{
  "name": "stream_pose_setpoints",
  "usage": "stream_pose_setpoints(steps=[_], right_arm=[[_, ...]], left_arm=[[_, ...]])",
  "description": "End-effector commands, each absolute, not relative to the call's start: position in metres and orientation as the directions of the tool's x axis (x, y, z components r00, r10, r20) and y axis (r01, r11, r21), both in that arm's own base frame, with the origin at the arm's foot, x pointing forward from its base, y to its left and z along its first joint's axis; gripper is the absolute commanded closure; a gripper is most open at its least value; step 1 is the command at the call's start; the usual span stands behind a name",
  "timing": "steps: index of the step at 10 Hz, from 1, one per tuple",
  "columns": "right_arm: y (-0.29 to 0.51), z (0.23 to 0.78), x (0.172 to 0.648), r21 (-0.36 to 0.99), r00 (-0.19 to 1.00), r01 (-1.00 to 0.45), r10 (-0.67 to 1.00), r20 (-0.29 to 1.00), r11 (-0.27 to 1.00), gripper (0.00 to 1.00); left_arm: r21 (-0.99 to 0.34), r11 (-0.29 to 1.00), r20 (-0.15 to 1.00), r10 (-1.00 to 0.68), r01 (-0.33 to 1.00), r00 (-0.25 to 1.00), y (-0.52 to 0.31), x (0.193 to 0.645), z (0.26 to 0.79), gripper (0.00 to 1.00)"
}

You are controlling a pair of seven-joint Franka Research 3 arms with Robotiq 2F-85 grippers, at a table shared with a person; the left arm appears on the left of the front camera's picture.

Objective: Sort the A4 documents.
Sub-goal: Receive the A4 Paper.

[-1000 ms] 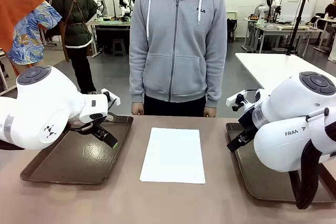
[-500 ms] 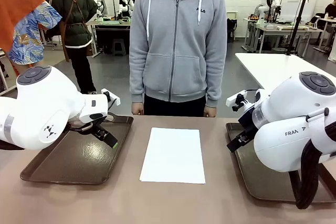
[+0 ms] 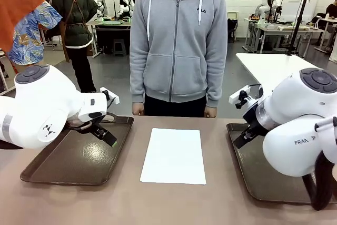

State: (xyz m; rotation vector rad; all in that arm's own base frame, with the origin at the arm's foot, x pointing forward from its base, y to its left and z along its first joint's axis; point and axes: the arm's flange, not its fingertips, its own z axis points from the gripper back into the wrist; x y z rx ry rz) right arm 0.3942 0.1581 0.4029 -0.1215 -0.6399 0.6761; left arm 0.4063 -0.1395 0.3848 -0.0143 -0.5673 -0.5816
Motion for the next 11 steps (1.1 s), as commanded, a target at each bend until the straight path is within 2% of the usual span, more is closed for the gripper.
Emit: stream_pose_setpoints(steps=[1,4,6,10,11], right_arm=[[0.154,0.428,0.356,-0.287,0.598,-0.491,0.558,0.575,0.822,0.0],[0.122,0.494,0.319,-0.12,0.528,-0.573,0.477,0.702,0.811,0.0],[0.082,0.53,0.296,-0.022,0.471,-0.613,0.388,0.793,0.79,0.0],[0.048,0.55,0.28,0.009,0.469,-0.615,0.357,0.808,0.788,0.0],[0.047,0.552,0.279,0.053,0.49,-0.626,0.34,0.803,0.778,0.0]], left_arm=[[0.093,0.889,0.558,-0.42,0.449,0.716,-0.11,0.365,0.419,0.0],[-0.035,0.874,0.711,-0.319,0.484,0.627,-0.073,0.324,0.475,0.0],[-0.129,0.796,0.75,-0.312,0.591,0.584,-0.035,0.298,0.501,0.0],[-0.151,0.74,0.734,-0.361,0.656,0.576,0.006,0.285,0.511,0.0],[-0.152,0.733,0.732,-0.367,0.663,0.574,0.006,0.286,0.512,0.0]])
